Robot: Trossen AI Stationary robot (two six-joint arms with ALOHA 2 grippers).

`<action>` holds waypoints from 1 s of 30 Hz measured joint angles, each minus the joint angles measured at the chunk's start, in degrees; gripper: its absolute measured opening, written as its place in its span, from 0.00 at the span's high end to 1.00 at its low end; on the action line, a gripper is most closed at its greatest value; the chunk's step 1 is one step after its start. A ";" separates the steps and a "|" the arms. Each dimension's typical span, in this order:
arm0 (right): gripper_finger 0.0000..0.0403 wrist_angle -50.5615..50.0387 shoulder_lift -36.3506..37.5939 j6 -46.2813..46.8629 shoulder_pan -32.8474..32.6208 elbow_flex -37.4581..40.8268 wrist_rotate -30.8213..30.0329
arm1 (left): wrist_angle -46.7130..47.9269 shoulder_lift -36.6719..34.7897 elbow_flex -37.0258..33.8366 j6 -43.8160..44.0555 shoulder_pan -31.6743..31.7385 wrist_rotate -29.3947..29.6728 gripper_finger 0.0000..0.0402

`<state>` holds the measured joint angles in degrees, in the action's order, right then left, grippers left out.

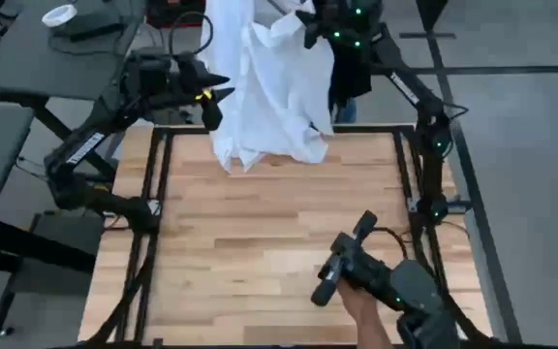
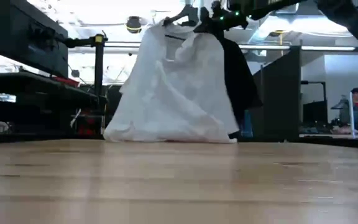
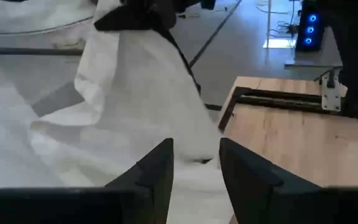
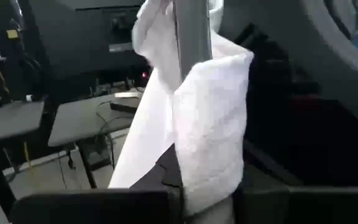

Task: Hang clothes
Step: Hang the white polo on the rack

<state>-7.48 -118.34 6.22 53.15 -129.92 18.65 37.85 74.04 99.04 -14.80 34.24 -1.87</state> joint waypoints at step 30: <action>0.93 -20.76 4.23 -11.22 -0.62 0.01 0.48 | 2.03 -0.28 0.00 3.45 0.04 3.73 0.72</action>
<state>-28.24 -114.11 -5.00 52.53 -129.91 19.14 39.88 73.76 99.04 -11.35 34.28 1.86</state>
